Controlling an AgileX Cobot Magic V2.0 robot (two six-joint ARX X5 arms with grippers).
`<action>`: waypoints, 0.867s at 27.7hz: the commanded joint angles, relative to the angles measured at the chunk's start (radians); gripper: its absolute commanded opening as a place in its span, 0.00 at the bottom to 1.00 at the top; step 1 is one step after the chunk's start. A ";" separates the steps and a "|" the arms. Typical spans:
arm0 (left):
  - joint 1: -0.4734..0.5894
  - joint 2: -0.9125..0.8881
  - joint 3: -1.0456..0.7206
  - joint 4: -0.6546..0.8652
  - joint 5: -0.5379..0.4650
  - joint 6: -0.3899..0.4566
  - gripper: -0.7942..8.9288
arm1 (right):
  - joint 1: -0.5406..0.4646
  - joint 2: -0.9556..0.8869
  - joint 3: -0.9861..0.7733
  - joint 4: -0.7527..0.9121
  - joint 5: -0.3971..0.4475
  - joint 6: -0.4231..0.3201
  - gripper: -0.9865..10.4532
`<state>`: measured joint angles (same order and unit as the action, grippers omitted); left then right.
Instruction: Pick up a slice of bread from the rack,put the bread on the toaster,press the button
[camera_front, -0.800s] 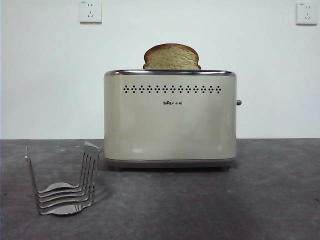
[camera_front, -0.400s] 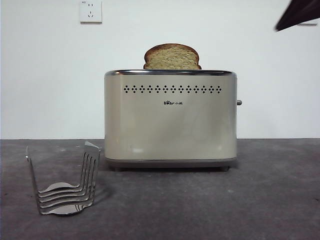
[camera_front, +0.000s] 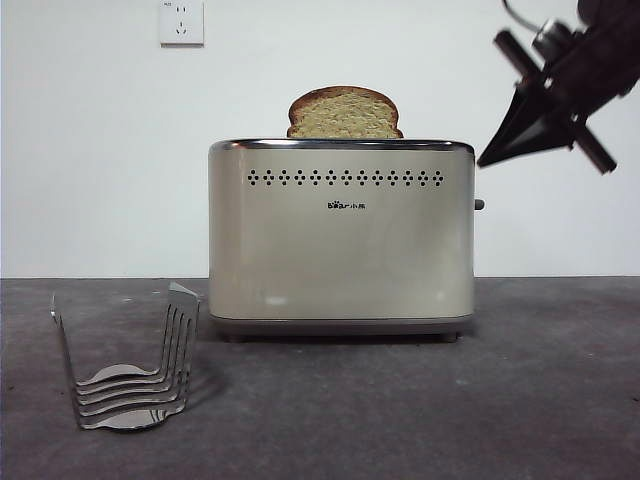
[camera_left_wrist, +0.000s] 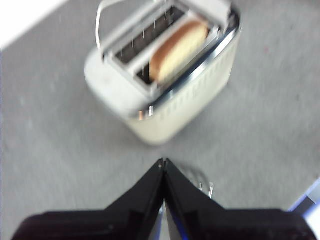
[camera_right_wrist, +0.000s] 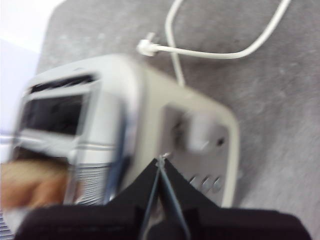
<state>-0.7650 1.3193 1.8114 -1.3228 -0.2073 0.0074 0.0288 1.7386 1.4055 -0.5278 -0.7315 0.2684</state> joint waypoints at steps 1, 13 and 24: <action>0.032 -0.060 -0.100 0.002 -0.003 -0.047 0.07 | -0.003 0.058 0.050 0.002 -0.010 -0.012 0.08; 0.062 -0.268 -0.209 0.002 -0.002 -0.100 0.07 | -0.005 0.198 0.098 -0.028 0.006 0.000 0.08; 0.062 -0.299 -0.209 0.002 -0.001 -0.120 0.07 | -0.005 0.301 0.098 -0.057 0.006 0.000 0.08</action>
<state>-0.7055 1.0229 1.6104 -1.3235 -0.2073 -0.1024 0.0212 2.0006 1.5223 -0.5632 -0.7525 0.2699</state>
